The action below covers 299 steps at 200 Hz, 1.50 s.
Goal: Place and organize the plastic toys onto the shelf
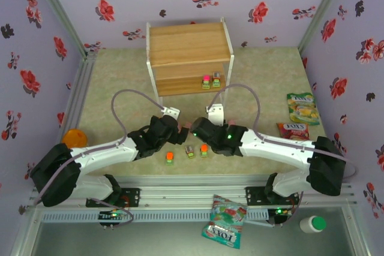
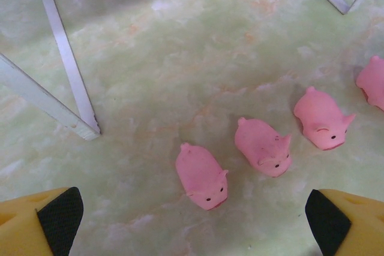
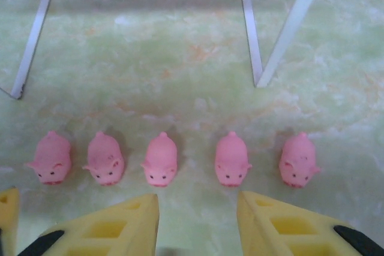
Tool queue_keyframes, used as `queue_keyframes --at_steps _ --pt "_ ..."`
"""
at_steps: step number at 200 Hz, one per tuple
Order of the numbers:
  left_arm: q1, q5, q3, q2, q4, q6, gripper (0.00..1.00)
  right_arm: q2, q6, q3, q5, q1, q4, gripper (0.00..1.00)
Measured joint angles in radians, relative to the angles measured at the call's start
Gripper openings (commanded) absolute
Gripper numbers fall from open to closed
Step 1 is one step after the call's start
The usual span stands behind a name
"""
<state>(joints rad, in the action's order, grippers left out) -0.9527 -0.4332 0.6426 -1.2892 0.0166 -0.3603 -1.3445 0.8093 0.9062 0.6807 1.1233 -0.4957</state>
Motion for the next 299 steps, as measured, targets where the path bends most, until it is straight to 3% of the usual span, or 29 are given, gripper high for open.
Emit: queue_keyframes --at_steps 127,299 --pt "0.01 0.0 0.0 0.0 0.0 0.0 1.0 -0.087 0.219 -0.096 -0.05 0.162 0.038 0.46" --pt "0.01 0.0 0.0 0.0 0.007 0.0 1.0 -0.188 0.352 -0.143 -0.1 0.211 0.109 0.48"
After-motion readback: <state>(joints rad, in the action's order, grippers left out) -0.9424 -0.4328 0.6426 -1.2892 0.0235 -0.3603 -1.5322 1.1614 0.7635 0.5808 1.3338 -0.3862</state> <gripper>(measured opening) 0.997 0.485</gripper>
